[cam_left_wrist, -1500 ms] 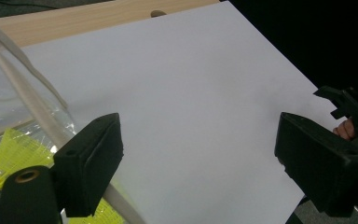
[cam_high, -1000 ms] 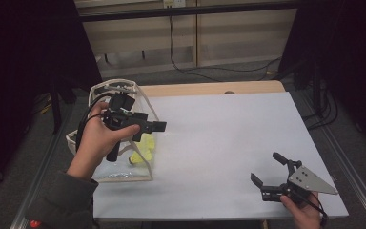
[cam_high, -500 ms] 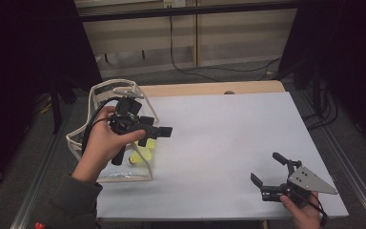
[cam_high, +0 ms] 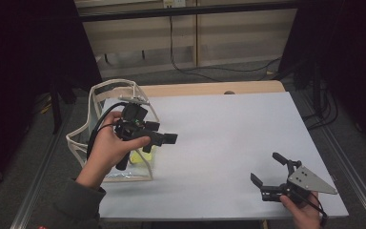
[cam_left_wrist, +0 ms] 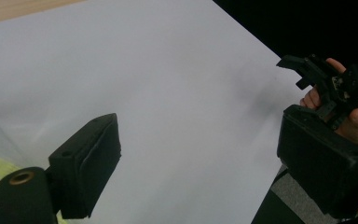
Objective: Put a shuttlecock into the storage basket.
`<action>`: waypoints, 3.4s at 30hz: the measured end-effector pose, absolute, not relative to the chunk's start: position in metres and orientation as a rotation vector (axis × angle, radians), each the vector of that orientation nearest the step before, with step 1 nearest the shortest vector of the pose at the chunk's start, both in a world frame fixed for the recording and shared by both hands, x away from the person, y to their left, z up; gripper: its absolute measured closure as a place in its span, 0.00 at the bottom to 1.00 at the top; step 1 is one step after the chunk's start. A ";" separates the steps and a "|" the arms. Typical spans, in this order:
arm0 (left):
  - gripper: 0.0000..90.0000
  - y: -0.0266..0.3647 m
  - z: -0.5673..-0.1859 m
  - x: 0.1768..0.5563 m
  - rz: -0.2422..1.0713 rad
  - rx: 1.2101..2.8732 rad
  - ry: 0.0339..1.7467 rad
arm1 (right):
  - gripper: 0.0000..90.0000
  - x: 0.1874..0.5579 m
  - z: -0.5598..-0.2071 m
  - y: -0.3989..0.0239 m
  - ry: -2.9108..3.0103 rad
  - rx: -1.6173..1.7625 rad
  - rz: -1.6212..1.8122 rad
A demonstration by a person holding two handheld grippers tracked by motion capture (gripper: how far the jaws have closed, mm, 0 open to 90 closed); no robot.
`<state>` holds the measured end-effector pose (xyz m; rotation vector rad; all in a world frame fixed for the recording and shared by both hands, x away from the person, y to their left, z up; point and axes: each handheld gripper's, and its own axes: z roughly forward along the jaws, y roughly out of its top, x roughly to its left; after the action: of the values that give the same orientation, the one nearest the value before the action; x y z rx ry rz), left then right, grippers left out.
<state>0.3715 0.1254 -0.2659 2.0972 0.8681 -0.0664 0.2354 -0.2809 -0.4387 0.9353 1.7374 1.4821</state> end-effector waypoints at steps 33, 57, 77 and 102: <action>0.08 0.115 -0.303 0.348 -0.132 2.109 0.728 | 0.01 0.235 -0.439 -0.280 1.741 0.930 1.478; 0.06 0.124 -0.321 0.336 -0.160 2.098 0.608 | 0.01 0.235 -0.439 -0.280 1.744 0.930 1.480; 0.06 0.136 -0.340 0.332 -0.182 2.118 0.487 | 0.01 0.235 -0.439 -0.280 1.744 0.933 1.477; 0.06 0.146 -0.352 0.325 -0.203 2.105 0.385 | 0.01 0.235 -0.438 -0.279 1.744 0.929 1.477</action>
<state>0.3250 0.1461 -0.3520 2.1053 0.3849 -0.2032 0.2350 -0.2793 -0.4382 0.9292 1.7442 1.4770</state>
